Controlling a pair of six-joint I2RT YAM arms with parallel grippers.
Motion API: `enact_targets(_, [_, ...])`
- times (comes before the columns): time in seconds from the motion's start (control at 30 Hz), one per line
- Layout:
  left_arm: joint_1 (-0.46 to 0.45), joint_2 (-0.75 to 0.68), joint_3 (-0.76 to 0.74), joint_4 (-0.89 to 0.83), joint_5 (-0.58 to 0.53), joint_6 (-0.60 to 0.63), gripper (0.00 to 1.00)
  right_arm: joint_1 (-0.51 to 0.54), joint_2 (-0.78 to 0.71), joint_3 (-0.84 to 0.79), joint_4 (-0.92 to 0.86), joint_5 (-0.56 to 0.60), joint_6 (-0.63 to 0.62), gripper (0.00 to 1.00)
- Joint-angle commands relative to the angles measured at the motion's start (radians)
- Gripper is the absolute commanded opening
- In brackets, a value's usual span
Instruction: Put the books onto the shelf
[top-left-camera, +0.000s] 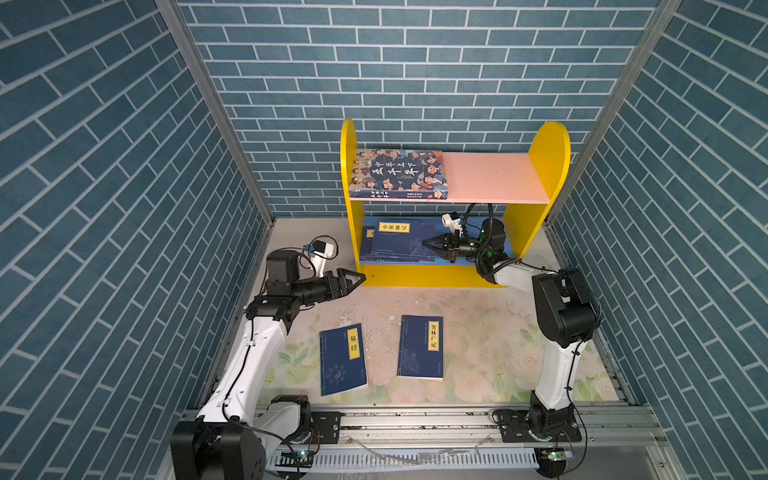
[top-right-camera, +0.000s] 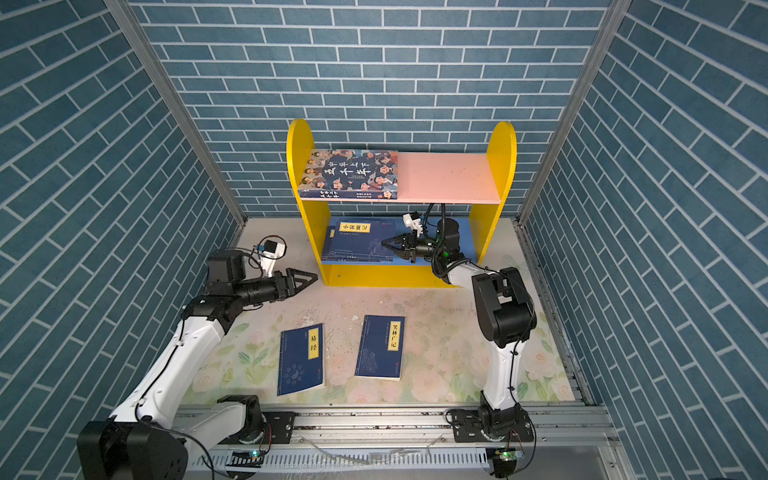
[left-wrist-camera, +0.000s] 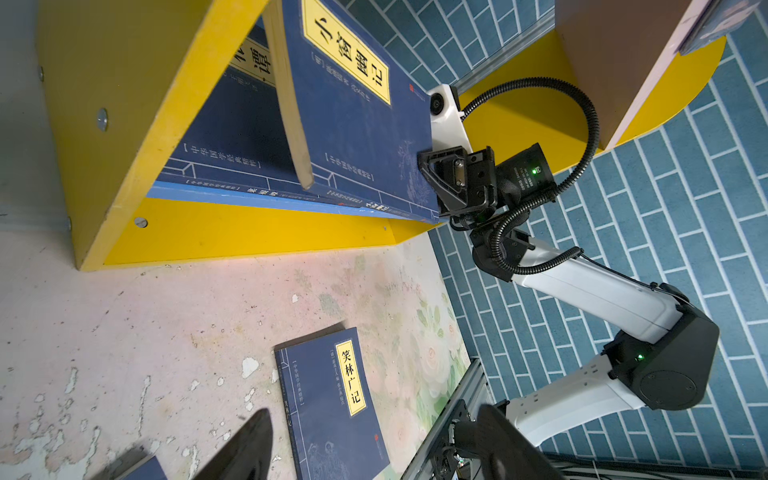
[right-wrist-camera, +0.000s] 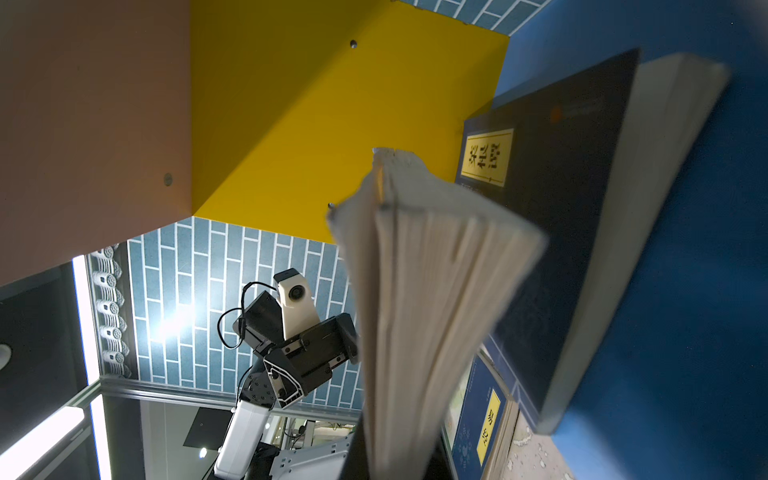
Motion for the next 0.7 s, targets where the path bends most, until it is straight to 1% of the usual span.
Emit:
enact_targets(0.0, [0.006, -0.014, 0.005, -0.004, 0.005, 0.021, 0.78, -0.004, 0.02, 0.057, -0.055, -0.03, -0.057, 0.0])
enact_targets(0.1, [0.006, -0.013, 0.005, -0.003, 0.005, 0.021, 0.79, -0.003, 0.037, 0.094, -0.116, -0.028, -0.09, 0.0])
enact_targets(0.37, [0.006, -0.011, 0.005, 0.001, 0.004, 0.024, 0.79, -0.003, 0.03, 0.164, -0.414, 0.002, -0.289, 0.0])
enact_targets(0.67, [0.006, -0.009, 0.008, 0.007, 0.005, 0.021, 0.79, 0.019, 0.052, 0.229, -0.546, 0.063, -0.362, 0.0])
